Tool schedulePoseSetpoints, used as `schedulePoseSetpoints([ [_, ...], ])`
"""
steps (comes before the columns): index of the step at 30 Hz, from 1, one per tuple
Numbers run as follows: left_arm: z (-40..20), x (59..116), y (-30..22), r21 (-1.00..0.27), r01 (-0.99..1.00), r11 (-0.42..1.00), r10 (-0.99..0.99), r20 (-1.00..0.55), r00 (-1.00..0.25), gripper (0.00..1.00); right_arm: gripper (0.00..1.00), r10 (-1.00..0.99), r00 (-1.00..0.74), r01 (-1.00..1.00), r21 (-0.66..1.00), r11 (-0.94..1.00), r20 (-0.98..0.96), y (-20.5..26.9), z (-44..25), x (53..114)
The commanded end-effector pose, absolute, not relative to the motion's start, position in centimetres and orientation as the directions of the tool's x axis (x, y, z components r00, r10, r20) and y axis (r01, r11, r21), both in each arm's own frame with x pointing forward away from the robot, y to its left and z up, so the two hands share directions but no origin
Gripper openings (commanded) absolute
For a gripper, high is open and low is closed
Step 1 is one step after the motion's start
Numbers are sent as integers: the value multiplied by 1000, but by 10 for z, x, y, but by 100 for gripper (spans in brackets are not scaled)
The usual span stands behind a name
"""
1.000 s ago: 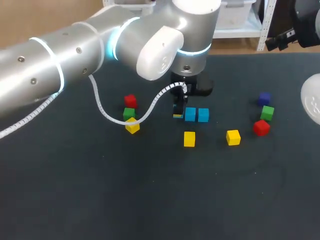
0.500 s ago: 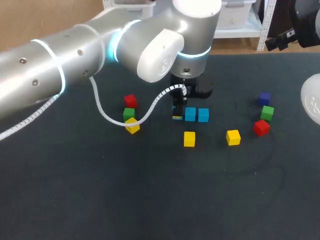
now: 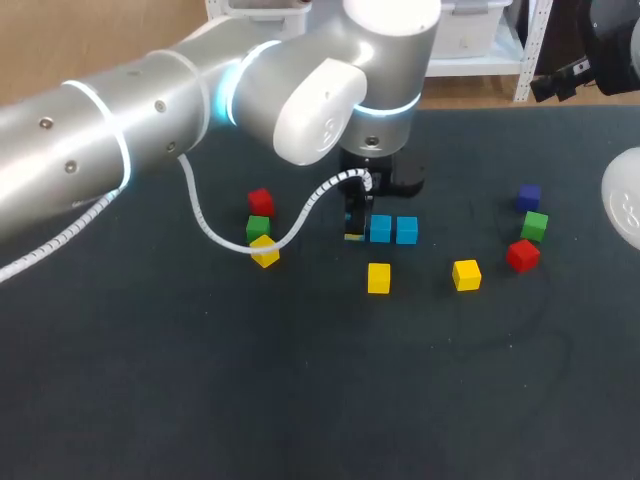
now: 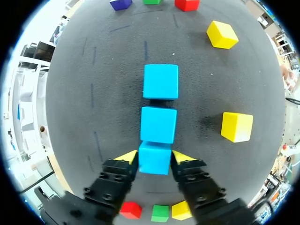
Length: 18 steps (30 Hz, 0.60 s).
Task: Place the blue cubes, place green cubes on the blue cubes, place the yellow cubes on the green cubes, then place the red cubes on the yellow cubes, and place purple cube on the red cubes.
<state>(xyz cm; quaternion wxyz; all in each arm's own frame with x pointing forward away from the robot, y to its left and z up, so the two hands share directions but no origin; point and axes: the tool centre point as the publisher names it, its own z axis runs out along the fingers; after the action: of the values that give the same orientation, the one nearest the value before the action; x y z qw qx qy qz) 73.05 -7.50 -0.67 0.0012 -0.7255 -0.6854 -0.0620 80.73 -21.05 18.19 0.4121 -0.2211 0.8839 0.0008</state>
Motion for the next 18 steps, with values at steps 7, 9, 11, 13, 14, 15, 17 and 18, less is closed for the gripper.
schedulePoseSetpoints([
  [7,-4,734,-72,75,996,-45,997,66,40,100,100,-390,-562,-390,-183,903,-729,-210,182,806],
  [9,-3,734,-70,77,996,-40,997,66,35,100,100,-390,-562,-390,-183,903,-729,-210,182,806],
  [11,-3,735,-69,79,996,-32,998,64,27,100,100,-390,-562,-390,-183,903,-729,-210,182,806],
  [13,-3,736,-68,80,996,-30,998,63,25,100,100,-390,-562,-390,-183,903,-729,-210,182,806],
  [14,-3,736,-67,81,996,-28,998,62,23,100,100,-390,-562,-390,-183,903,-729,-210,182,806],
  [15,-3,736,-67,81,996,-28,998,62,23,100,100,-390,-562,-390,-183,903,-729,-210,182,806],
  [17,-2,736,-67,83,996,-28,998,60,23,99,100,-390,-562,-390,-183,903,-729,-210,182,806],
  [18,-2,736,-66,83,996,-29,998,60,24,83,100,-390,-562,-390,-183,903,-729,-210,182,806],
])
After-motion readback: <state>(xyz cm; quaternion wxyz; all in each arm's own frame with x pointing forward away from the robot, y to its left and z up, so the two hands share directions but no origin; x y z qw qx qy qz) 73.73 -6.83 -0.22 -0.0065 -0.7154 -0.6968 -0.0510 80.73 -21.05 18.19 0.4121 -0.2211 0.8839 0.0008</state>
